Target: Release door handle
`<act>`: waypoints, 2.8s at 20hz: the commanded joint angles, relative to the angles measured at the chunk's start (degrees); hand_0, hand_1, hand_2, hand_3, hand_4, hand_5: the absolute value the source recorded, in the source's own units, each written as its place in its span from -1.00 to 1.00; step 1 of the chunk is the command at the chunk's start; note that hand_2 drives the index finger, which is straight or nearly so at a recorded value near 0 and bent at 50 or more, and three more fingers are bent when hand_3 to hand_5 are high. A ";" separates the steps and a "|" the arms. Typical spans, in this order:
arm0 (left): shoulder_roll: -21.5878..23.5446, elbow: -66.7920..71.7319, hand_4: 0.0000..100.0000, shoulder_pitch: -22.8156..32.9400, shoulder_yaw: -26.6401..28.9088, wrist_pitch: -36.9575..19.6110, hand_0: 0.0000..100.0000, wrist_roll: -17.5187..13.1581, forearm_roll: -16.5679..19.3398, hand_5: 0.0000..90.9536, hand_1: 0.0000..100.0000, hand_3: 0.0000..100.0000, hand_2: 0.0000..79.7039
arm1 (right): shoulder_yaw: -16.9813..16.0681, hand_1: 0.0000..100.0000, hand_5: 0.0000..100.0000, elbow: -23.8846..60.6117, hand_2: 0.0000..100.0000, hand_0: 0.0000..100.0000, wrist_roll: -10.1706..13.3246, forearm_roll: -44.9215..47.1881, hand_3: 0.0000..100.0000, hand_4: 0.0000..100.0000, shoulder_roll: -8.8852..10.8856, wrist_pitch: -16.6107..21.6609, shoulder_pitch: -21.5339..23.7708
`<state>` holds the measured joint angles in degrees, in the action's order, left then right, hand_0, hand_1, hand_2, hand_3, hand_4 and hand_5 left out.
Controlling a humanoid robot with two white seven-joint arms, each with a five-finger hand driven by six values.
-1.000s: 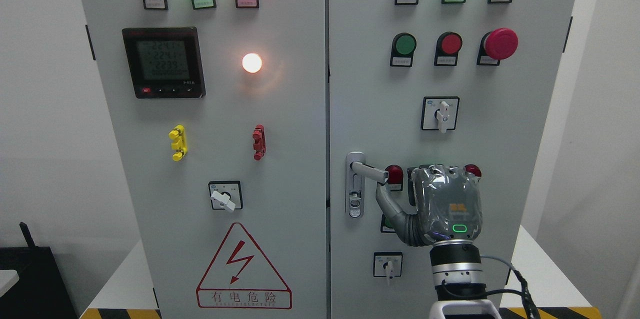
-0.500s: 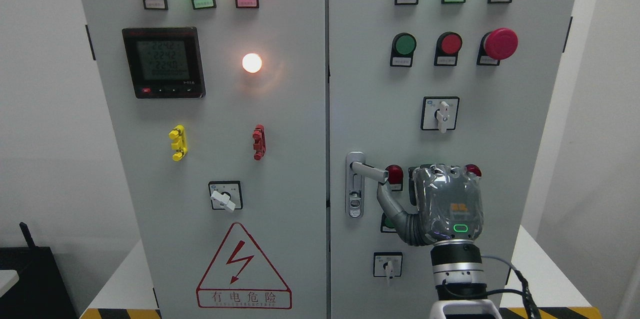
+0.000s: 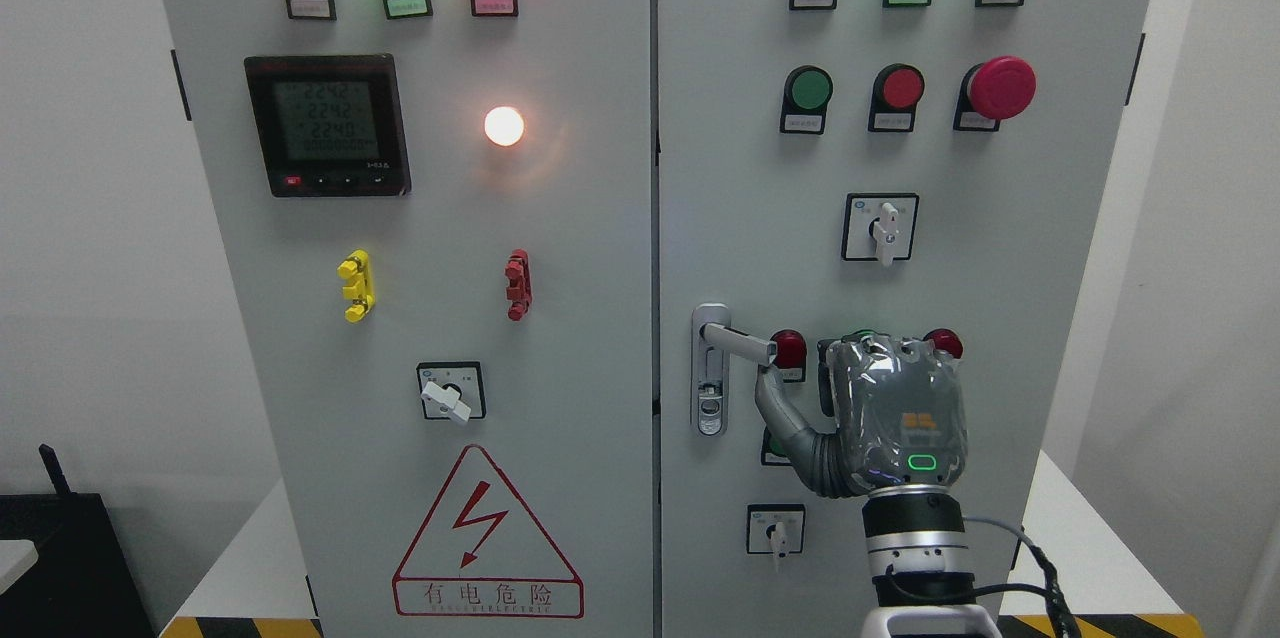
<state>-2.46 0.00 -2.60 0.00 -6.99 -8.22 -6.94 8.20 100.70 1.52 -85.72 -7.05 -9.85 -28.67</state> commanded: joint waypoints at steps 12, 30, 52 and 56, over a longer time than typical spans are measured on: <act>0.00 0.97 -1.00 -0.04 0.62 0.05 -0.76 0.05 0.00 -1.00 -0.22 -1.00 -1.00 | -0.29 -0.73 0.93 7.93 0.87 -0.09 3.92 0.55 1.00 1.00 0.45 6.76 6.60; 0.00 0.97 -1.00 -0.03 0.62 0.05 -0.76 0.05 0.00 -1.00 -0.22 -1.00 -1.00 | -6.17 -0.94 -1.00 17.69 -0.86 0.02 4.81 21.11 -0.74 -0.84 13.64 17.13 15.66; 0.00 0.97 -1.00 -0.04 0.62 -0.04 -0.76 0.05 0.00 -1.00 -0.22 -1.00 -1.00 | -7.50 -0.82 -1.00 18.57 -0.96 -0.15 5.16 21.82 -0.84 -0.97 9.42 20.48 20.32; 0.00 0.97 -1.00 -0.04 0.62 0.05 -0.76 0.05 0.00 -1.00 -0.22 -1.00 -1.00 | -7.59 -0.81 -1.00 18.57 -0.96 -0.15 5.07 21.91 -0.83 -0.97 9.42 20.66 20.32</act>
<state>-2.46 0.00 -2.62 0.00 -6.99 -8.22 -6.94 0.53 118.59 6.57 -63.94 3.39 10.62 -8.87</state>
